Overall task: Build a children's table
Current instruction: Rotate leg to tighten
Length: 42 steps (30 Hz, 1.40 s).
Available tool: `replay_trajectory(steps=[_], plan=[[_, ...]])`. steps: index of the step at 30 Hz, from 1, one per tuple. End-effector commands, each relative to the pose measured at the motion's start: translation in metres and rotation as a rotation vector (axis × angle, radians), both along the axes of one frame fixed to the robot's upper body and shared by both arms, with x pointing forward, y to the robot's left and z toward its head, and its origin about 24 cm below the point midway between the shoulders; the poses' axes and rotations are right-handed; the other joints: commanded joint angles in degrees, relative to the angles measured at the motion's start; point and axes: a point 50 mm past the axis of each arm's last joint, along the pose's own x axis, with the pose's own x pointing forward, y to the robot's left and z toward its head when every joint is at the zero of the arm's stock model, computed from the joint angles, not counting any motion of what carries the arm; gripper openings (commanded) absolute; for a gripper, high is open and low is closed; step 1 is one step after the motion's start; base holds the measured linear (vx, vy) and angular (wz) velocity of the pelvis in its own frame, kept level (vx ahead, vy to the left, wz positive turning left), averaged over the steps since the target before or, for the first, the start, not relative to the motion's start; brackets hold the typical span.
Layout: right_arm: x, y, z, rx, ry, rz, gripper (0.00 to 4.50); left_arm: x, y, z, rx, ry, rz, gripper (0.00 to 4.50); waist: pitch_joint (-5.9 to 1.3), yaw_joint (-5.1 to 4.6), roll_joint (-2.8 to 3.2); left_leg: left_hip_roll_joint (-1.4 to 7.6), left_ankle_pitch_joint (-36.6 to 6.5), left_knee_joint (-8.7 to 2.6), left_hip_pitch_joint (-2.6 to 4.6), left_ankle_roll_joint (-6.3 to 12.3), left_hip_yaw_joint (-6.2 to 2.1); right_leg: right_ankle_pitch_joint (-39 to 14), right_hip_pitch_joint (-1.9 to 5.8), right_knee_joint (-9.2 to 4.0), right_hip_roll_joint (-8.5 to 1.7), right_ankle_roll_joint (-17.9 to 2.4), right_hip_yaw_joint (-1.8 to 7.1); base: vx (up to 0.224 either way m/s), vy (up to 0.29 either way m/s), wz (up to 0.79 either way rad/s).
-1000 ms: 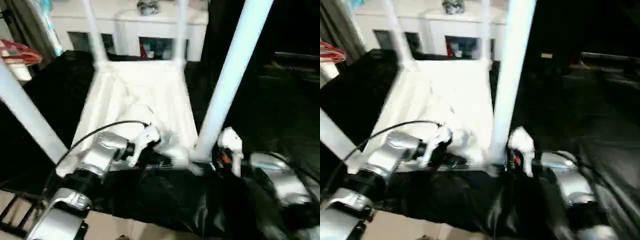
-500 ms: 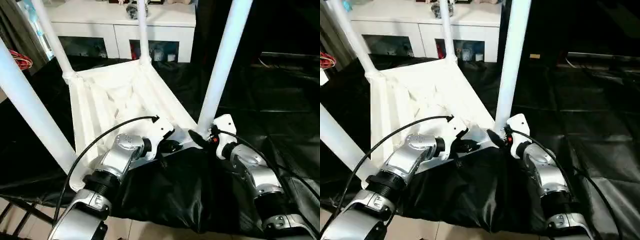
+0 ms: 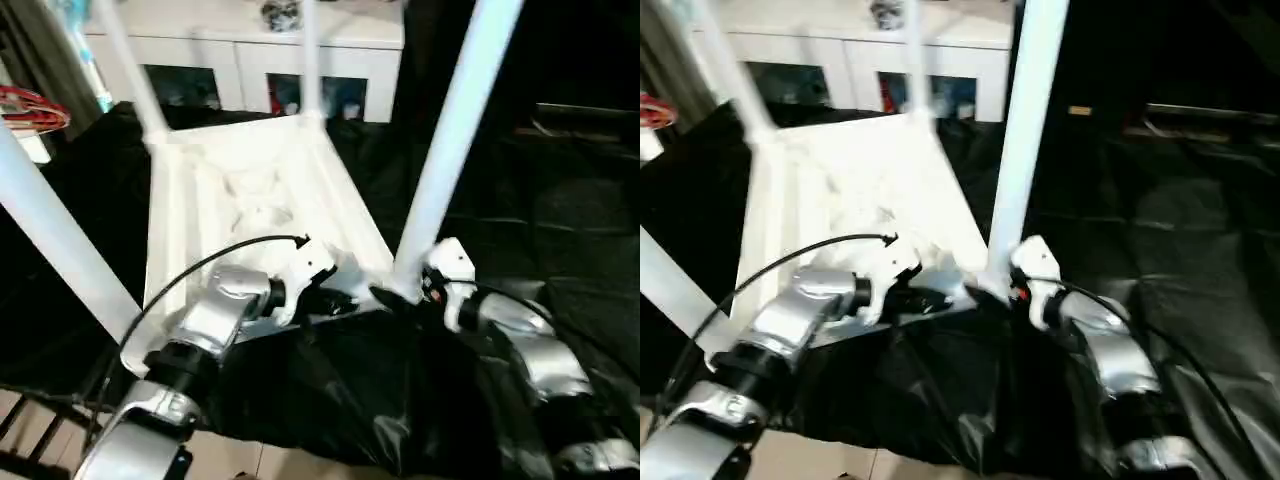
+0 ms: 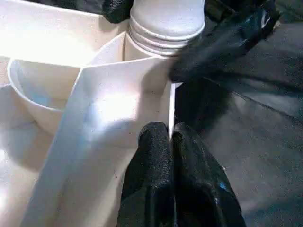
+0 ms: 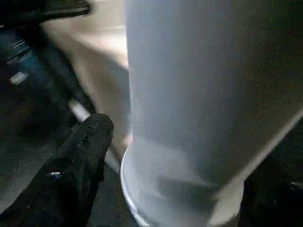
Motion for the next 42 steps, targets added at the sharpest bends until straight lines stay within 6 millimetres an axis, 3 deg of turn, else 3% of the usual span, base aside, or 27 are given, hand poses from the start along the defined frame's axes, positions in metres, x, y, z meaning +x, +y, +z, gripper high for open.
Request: replay_trajectory(steps=[1, 5, 10, 12, 17, 20, 22, 23, 26, 30, 33, 34, 38, 39, 40, 42], plan=[[-0.019, 0.013, -0.012, 0.003, 0.114, 0.186, 3.68, -0.003, -0.013, 0.015, -0.103, -0.022, -0.126, 0.00, -3.23, 0.16, -0.94, 1.25, -9.44, -3.42, 0.49, 6.04, -0.31, -7.47, 2.56, -2.82, -1.92, -14.72, 1.24, 0.000, 0.000, 0.00], [-0.030, 0.006, -0.012, -0.030, 0.172, 0.293, 3.42, -0.003, -0.004, 0.018, -0.085, -0.001, -0.187, 0.00, -3.20, 0.94, -0.69, 1.46, -9.92, -3.36, 0.68, 6.23, -0.23, -7.07, 2.59, -2.75, -2.04, -15.51, 1.24, 0.000, 0.000, 0.00], [-0.035, 0.005, -0.012, -0.056, 0.190, 0.347, 3.09, -0.002, 0.000, 0.020, -0.084, 0.018, -0.220, 0.00, -3.07, 1.24, -0.61, 1.46, -12.04, -3.62, 0.82, 4.14, -0.31, -10.42, 2.51, -3.06, -2.10, -14.96, 1.28, 0.000, 0.000, 0.00], [-0.035, 0.005, -0.012, -0.051, 0.188, 0.349, 2.82, -0.002, 0.001, 0.021, -0.084, 0.019, -0.224, 0.00, -3.09, 1.24, -0.38, 1.45, -12.30, -3.68, 0.79, 3.67, -0.39, -10.35, 2.52, -3.01, -2.15, -14.89, 1.29, 0.000, 0.000, 0.00], [-0.034, 0.013, -0.015, -0.001, 0.198, 0.330, 2.72, -0.003, -0.002, 0.019, -0.091, 0.010, -0.209, 0.00, -3.24, 1.17, -0.64, 1.37, -11.25, -3.52, 0.65, 3.98, -0.38, -7.92, 2.66, -2.74, -2.11, -15.48, 1.24, 0.000, 0.000, 0.00], [-0.029, 0.019, -0.023, 0.025, 0.184, 0.243, 2.71, 0.000, -0.007, 0.017, -0.094, -0.017, -0.130, 0.00, -3.08, 1.04, -0.69, 1.36, -12.35, -3.58, 0.67, 3.74, -0.34, -10.35, 2.45, -3.02, -2.28, -15.28, 1.26, 0.000, 0.000, 0.00], [-0.026, 0.019, -0.026, 0.021, 0.174, 0.192, 2.70, 0.002, -0.009, 0.016, -0.093, -0.026, -0.097, 0.00, -2.97, 0.98, -0.71, 1.32, -13.54, -3.74, 0.78, 3.04, -0.42, -12.84, 2.42, -3.34, -2.28, -14.64, 1.24, 0.000, 0.000, 0.00], [-0.023, 0.019, -0.028, 0.012, 0.158, 0.142, 2.70, 0.003, -0.011, 0.015, -0.093, -0.032, -0.065, 0.00, -2.71, 0.75, -0.83, 1.32, -15.55, -4.07, 0.78, 2.07, -0.59, -17.10, 2.33, -3.76, -2.41, -13.30, 1.27, 0.000, 0.000, 0.00], [-0.006, 0.023, -0.035, -0.014, 0.117, -0.113, 2.69, 0.007, -0.024, 0.013, -0.099, -0.050, 0.078, 0.00, -2.52, -0.45, -1.14, 1.04, -17.98, -4.37, 0.75, 0.38, -0.92, -23.07, 2.21, -4.34, -2.39, -10.89, 1.05, 0.000, 0.000, 0.00], [0.004, 0.038, -0.038, -0.003, 0.111, -0.247, 2.69, 0.006, -0.037, 0.011, -0.101, -0.068, 0.158, 0.00, -2.39, -1.55, -1.42, 0.73, -20.28, -4.27, 0.94, 0.57, -1.05, -29.52, 1.60, -5.39, -2.35, -8.13, 0.94, 0.000, 0.000, 0.00], [0.007, 0.054, -0.038, 0.019, 0.093, -0.285, 2.69, 0.006, -0.048, 0.013, -0.108, -0.094, 0.205, 0.00, -2.41, -1.67, -1.41, 0.86, -19.43, -4.39, 0.70, 1.05, -1.12, -29.17, 1.58, -5.39, -2.32, -7.55, 0.97, 0.000, 0.000, 0.00], [0.007, 0.058, -0.037, 0.039, 0.091, -0.286, 3.25, 0.005, -0.050, 0.014, -0.114, -0.096, 0.214, 0.00, -2.37, -1.73, -1.38, 0.83, -19.51, -4.42, 0.69, 1.07, -1.10, -29.23, 1.49, -5.43, -2.26, -7.45, 0.97, 0.000, 0.000, 0.00], [0.008, 0.064, -0.030, 0.093, 0.055, -0.263, 3.45, 0.003, -0.053, 0.014, -0.118, -0.095, 0.204, 0.00, -2.58, -1.56, -1.27, 0.93, -18.86, -4.37, 0.68, 1.46, -1.01, -26.10, 1.48, -5.18, -2.20, -8.11, 1.12, 0.000, 0.000, 0.00], [0.009, 0.064, -0.026, 0.110, 0.048, -0.253, 3.75, 0.001, -0.052, 0.014, -0.120, -0.091, 0.178, 0.00, -2.66, -1.49, -1.06, 0.97, -17.60, -4.43, 0.44, 1.74, -1.01, -22.92, 1.76, -4.82, -2.14, -8.96, 1.18, 0.000, 0.000, 0.00], [0.008, 0.061, -0.025, 0.102, 0.045, -0.229, 3.75, 0.000, -0.050, 0.014, -0.123, -0.090, 0.153, 0.00, -2.68, -1.47, -0.85, 0.97, -17.40, -4.42, 0.46, 1.82, -0.97, -21.93, 1.75, -4.75, -2.09, -9.29, 1.20, 0.000, 0.000, 0.00], [0.007, 0.057, -0.023, 0.087, 0.034, -0.200, 3.94, -0.001, -0.047, 0.014, -0.124, -0.086, 0.131, 0.00, -2.87, -1.52, -0.94, 0.97, -16.13, -4.27, 0.31, 2.35, -0.85, -17.94, 2.06, -4.32, -1.99, -10.45, 1.21, 0.000, 0.000, 0.00]])
